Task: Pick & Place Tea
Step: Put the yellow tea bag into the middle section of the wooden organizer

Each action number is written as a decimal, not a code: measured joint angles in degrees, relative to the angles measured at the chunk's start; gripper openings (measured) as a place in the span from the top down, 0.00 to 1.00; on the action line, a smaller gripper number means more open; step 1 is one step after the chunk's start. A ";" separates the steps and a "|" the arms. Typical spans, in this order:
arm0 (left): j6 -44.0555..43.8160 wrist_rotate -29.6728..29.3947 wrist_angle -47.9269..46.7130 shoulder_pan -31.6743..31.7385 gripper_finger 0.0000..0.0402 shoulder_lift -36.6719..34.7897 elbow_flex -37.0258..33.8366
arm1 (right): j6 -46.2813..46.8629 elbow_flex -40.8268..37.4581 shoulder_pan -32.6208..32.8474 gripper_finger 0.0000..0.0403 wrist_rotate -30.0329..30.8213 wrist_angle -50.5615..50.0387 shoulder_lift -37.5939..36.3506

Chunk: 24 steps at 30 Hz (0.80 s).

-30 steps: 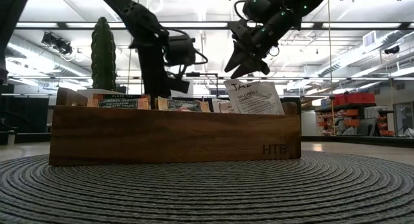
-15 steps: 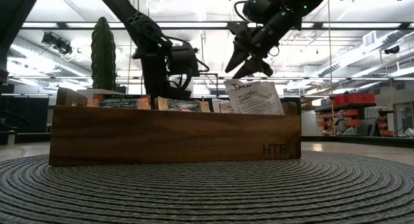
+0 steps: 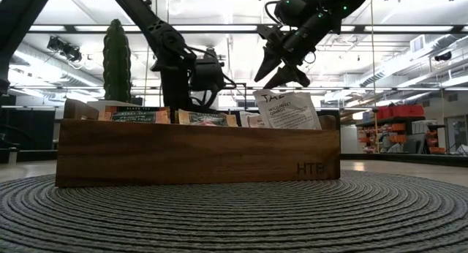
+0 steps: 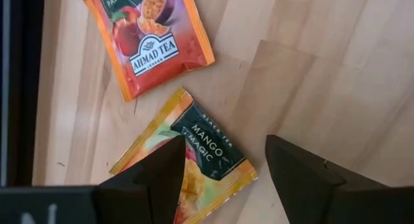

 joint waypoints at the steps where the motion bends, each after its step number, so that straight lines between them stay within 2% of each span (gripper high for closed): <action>1: 0.04 0.18 -0.06 0.20 0.45 0.06 0.00 | 0.00 0.00 0.04 0.57 -0.02 0.00 0.01; 6: 1.18 1.81 -0.16 0.62 0.45 0.10 -0.03 | 0.24 0.02 0.06 0.57 -0.02 0.00 0.02; 9: 1.19 3.81 -0.33 1.27 0.50 0.17 -0.09 | 0.31 0.02 0.06 0.57 -0.02 0.02 0.02; 13: -0.17 6.91 -1.14 2.31 0.64 0.20 -0.07 | 0.17 0.02 0.06 0.57 -0.02 0.02 0.02; 19: 0.95 10.13 -1.98 3.06 0.96 0.28 -0.09 | 0.17 0.02 0.05 0.57 -0.02 0.02 0.02; 24: 0.89 12.98 -2.20 2.37 0.99 0.15 -0.13 | 0.15 0.02 0.10 0.57 -1.46 0.02 0.02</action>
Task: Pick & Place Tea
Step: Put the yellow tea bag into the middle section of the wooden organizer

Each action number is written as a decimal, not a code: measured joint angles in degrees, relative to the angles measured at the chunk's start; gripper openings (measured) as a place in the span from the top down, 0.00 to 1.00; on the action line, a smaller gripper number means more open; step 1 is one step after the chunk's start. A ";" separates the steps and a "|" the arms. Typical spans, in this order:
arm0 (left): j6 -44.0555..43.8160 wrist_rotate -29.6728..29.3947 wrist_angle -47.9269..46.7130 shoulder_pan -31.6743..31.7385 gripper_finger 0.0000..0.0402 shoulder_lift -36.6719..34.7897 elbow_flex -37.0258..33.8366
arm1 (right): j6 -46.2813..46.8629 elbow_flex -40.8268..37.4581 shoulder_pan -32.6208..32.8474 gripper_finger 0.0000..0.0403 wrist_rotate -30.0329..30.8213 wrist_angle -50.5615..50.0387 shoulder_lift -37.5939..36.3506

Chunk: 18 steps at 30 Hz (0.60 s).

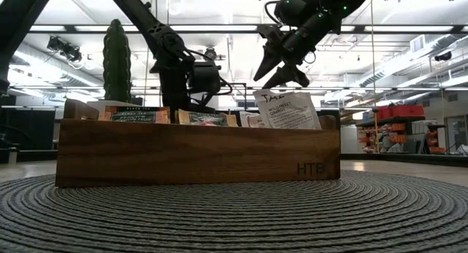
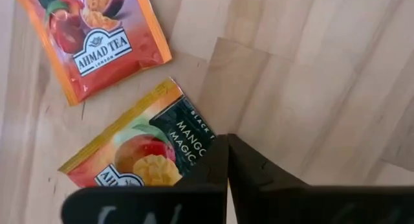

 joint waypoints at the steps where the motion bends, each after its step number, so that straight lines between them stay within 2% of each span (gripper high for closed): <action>1: -0.02 -0.19 -0.06 -0.46 0.99 -0.22 -0.03 | 0.00 0.00 0.09 0.57 0.02 0.00 0.00; 18: -1.24 2.34 -2.21 -7.67 1.00 -6.33 -0.15 | -0.73 0.00 0.13 0.57 0.11 0.00 0.00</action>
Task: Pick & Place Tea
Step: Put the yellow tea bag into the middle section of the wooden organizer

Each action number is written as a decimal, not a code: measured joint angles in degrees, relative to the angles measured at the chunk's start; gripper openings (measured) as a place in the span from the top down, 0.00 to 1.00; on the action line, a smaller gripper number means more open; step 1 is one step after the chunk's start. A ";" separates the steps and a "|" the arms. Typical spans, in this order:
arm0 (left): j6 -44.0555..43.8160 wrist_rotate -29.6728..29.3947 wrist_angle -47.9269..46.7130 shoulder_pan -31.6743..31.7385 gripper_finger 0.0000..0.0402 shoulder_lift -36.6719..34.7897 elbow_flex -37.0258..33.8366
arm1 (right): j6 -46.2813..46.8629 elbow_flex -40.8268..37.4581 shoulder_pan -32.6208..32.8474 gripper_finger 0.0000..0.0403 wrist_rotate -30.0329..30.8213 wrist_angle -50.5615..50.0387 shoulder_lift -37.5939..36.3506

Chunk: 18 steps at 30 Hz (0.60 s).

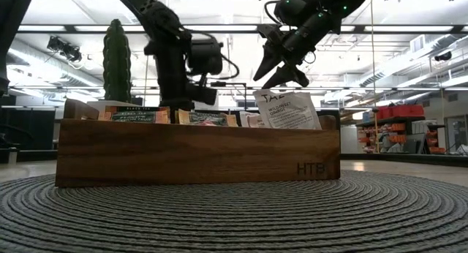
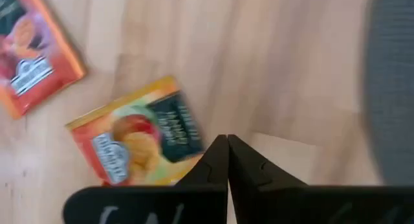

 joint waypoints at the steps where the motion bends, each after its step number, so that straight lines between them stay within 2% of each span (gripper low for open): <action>1: 0.02 0.02 -0.19 -0.38 1.00 -0.31 0.00 | -0.22 0.00 0.02 0.57 -0.02 -0.02 0.00; 5: -1.78 -4.88 0.17 -0.79 0.99 -1.13 0.09 | -0.82 0.00 0.39 0.57 -0.11 -0.04 0.00; 8: -1.51 -6.60 -0.73 0.13 0.94 -1.13 0.09 | -0.84 0.00 0.70 0.57 -0.13 -0.26 0.00; 14: -3.18 -2.02 -0.53 3.89 0.65 -1.10 0.09 | -1.46 0.00 1.92 0.57 -0.15 -0.44 0.00; 18: -3.39 -1.99 0.50 6.71 0.43 -1.10 0.09 | -1.46 0.00 2.65 0.57 -0.17 -0.46 0.00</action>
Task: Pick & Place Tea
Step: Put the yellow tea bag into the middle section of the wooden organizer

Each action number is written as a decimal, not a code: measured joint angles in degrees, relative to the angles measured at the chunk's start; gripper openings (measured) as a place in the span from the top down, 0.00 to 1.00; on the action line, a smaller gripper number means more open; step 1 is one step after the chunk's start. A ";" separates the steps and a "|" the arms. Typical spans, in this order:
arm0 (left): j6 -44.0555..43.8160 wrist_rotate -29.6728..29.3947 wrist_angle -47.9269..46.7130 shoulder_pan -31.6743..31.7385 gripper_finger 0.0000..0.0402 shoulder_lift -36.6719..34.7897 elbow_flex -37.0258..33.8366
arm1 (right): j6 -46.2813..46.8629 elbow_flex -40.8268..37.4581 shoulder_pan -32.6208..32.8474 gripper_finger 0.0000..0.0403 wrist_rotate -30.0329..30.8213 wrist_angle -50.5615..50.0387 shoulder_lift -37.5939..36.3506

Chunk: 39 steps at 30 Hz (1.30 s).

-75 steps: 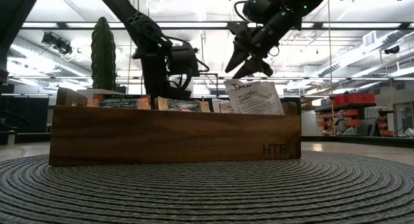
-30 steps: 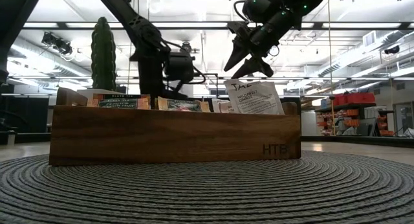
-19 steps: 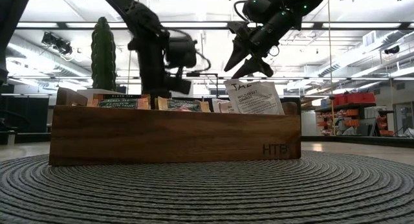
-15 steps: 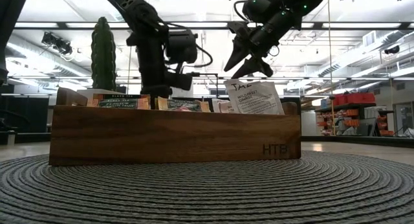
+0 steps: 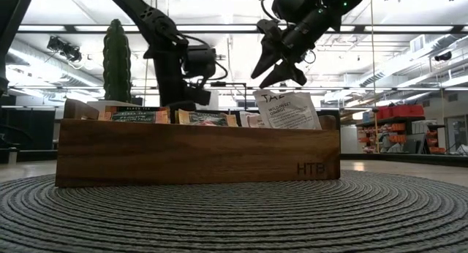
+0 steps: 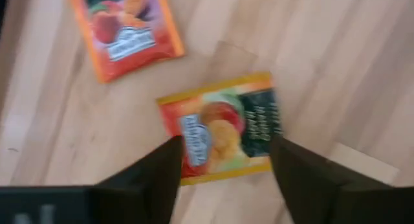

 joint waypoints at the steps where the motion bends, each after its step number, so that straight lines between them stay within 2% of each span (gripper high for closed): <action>1: -0.04 0.00 0.31 0.59 0.38 0.00 0.00 | -0.02 0.00 0.10 0.57 0.00 0.00 0.00; 5: 0.26 0.51 0.80 3.34 0.26 0.10 0.02 | -0.24 0.00 0.17 0.57 0.00 -0.05 0.00; 9: 0.27 2.89 1.03 6.16 0.24 0.13 0.02 | -0.30 0.02 0.15 0.57 -0.01 -0.63 0.00; 17: 0.32 6.12 1.45 7.50 0.28 0.30 0.04 | -1.50 0.02 0.15 0.57 0.01 -1.27 0.00; 26: 0.12 3.62 1.07 4.16 0.31 4.35 0.06 | -1.51 0.02 0.15 0.57 0.06 -1.25 0.00; 33: -0.42 4.40 -0.30 3.97 0.32 5.95 0.29 | -1.57 0.02 0.15 0.57 0.12 -1.26 0.02; 36: -0.88 4.98 -0.55 3.99 0.36 5.97 0.28 | -1.73 0.02 0.15 0.57 0.14 -1.29 0.02; 39: -0.85 5.03 -1.21 3.99 0.44 5.88 0.28 | -1.73 0.02 0.15 0.57 0.14 -1.30 0.02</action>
